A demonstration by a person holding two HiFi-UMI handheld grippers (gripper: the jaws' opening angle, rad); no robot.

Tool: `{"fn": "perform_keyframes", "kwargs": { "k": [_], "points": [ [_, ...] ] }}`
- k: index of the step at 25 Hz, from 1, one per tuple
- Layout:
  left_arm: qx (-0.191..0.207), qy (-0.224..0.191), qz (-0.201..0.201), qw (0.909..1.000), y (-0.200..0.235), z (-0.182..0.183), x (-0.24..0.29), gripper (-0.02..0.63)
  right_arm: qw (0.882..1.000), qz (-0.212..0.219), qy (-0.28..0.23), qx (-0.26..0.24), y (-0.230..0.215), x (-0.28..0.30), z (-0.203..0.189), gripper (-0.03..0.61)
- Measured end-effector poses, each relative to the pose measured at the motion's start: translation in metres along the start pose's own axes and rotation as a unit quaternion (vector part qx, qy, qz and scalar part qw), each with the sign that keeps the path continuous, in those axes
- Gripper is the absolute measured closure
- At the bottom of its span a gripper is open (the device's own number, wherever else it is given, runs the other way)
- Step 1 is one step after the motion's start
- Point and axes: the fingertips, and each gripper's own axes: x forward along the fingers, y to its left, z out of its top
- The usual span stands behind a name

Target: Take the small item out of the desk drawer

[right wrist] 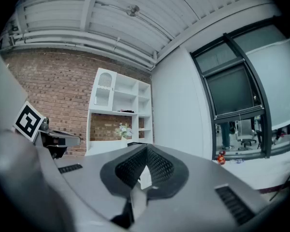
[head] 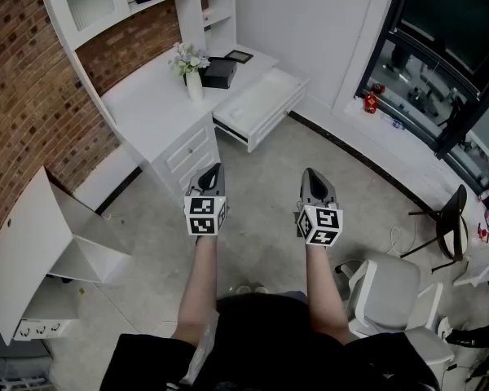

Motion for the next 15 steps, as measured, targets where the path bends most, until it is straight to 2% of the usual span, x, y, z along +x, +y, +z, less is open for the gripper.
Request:
{"fn": "perform_keyframes", "kwargs": {
  "k": [15],
  "points": [
    [-0.007,0.012,-0.004,0.9999,-0.003,-0.013,-0.001,0.604,1.000,-0.004,0.005,0.006,0.001,-0.003,-0.004,0.581]
  ]
}}
